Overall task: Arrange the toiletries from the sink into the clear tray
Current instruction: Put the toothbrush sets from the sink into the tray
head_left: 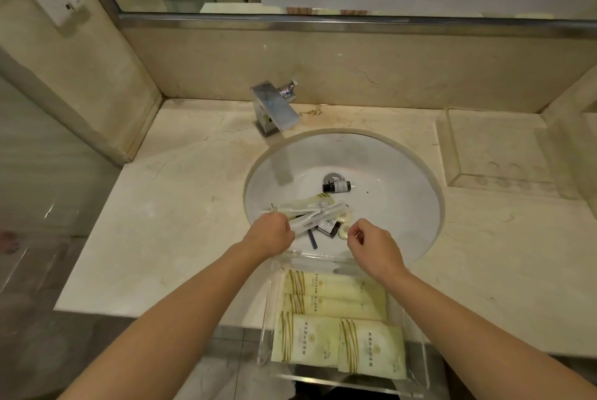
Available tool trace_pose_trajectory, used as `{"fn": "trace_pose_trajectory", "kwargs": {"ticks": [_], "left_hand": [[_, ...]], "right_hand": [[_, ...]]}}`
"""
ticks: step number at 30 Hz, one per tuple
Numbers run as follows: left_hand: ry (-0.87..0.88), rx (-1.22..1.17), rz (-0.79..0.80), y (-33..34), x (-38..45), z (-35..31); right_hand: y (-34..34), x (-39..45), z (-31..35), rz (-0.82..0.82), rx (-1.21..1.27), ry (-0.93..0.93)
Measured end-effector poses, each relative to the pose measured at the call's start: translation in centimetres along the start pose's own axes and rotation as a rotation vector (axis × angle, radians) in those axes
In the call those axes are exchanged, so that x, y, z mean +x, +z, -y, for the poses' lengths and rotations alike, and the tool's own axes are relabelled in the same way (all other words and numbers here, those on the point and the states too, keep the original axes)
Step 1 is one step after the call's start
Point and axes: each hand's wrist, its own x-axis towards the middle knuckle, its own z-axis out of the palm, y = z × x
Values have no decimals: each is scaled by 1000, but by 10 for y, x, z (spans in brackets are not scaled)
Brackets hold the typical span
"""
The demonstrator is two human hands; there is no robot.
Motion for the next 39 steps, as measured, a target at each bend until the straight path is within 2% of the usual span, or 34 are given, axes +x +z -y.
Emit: {"fn": "trace_pose_trajectory", "kwargs": {"ticks": [5,8,11,15,24,30,39], "left_hand": [[-76,163,233,10,25,0],[-59,322,363,11,38,-7],[-40,390,411,13,52,-6],[-76,347,342,21,73,11],[-115,274,347,35,107,17],[-167,161,189,34,122,16],[-249,55,179,47,130,7]], "right_hand": [[9,28,1,162,54,87],[15,44,3,253,57,110],[24,55,3,303,82,141],[32,64,4,325,128,161],[38,73,0,316,168,170],[43,77,-4,309,173,196],[46,77,-7,299,206,220]]}}
